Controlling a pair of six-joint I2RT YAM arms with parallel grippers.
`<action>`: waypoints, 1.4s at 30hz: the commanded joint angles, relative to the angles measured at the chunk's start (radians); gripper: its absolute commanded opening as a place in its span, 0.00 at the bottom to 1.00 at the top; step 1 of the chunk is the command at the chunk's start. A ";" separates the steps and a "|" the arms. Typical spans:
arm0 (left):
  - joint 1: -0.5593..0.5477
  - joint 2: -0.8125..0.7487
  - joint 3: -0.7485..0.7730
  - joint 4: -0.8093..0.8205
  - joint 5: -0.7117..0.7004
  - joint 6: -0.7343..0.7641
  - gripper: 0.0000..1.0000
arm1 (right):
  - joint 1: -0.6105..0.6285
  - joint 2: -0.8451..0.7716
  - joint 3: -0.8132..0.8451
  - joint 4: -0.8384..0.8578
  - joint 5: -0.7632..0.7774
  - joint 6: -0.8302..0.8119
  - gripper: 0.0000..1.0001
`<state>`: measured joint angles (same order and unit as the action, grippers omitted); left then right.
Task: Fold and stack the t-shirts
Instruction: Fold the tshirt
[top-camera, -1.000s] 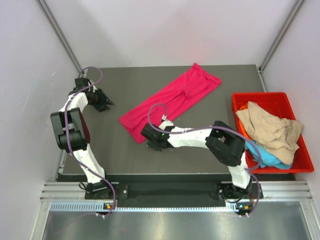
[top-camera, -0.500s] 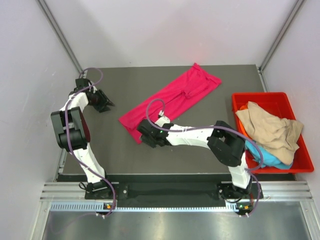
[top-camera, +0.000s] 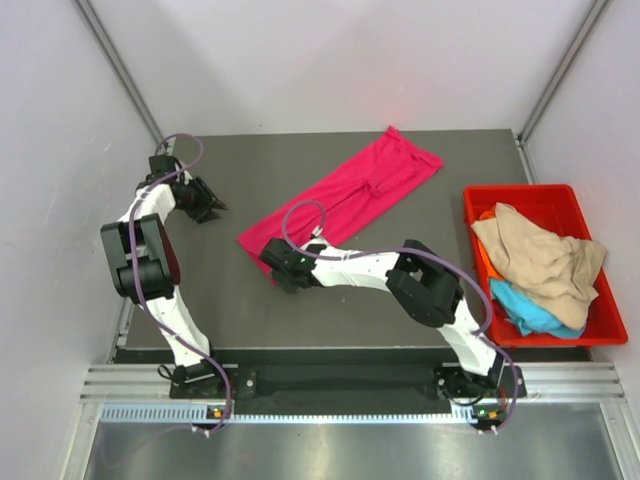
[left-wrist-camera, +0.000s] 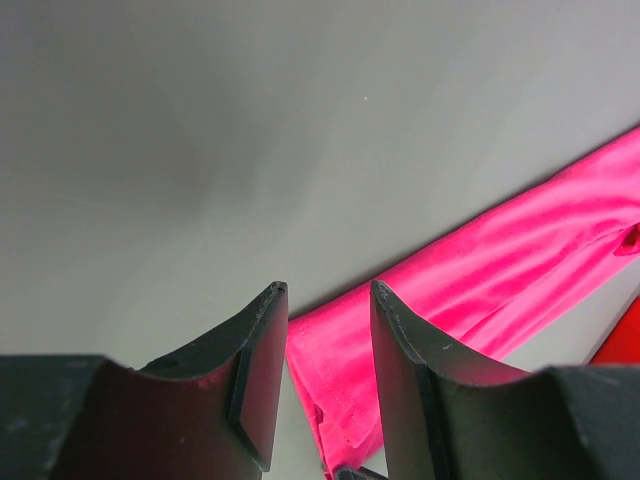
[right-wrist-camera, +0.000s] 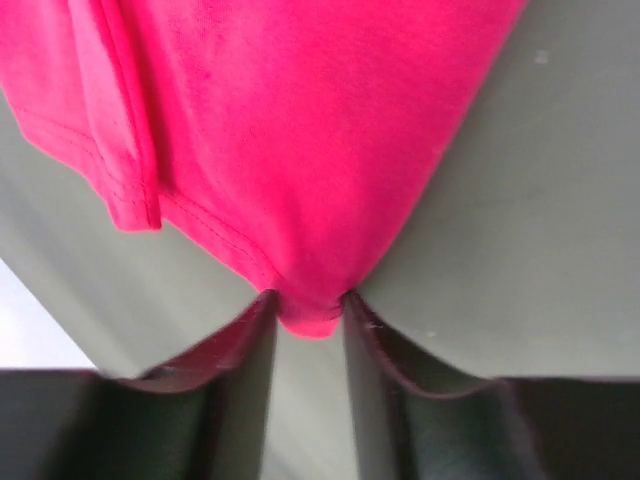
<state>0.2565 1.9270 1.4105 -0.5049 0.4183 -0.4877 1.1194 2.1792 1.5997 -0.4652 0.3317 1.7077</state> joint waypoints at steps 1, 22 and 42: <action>0.015 -0.037 0.013 0.009 -0.004 0.021 0.43 | 0.017 0.051 0.048 -0.081 0.026 0.033 0.26; -0.190 -0.312 -0.252 -0.004 0.036 0.078 0.45 | 0.078 -0.543 -0.729 -0.064 0.017 -0.253 0.00; -0.615 -0.586 -0.725 0.155 0.083 -0.092 0.47 | 0.241 -1.145 -1.104 -0.202 -0.020 -0.255 0.30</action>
<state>-0.3359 1.3510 0.6899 -0.4515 0.4637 -0.5354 1.3468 1.1076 0.4633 -0.6060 0.3065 1.5089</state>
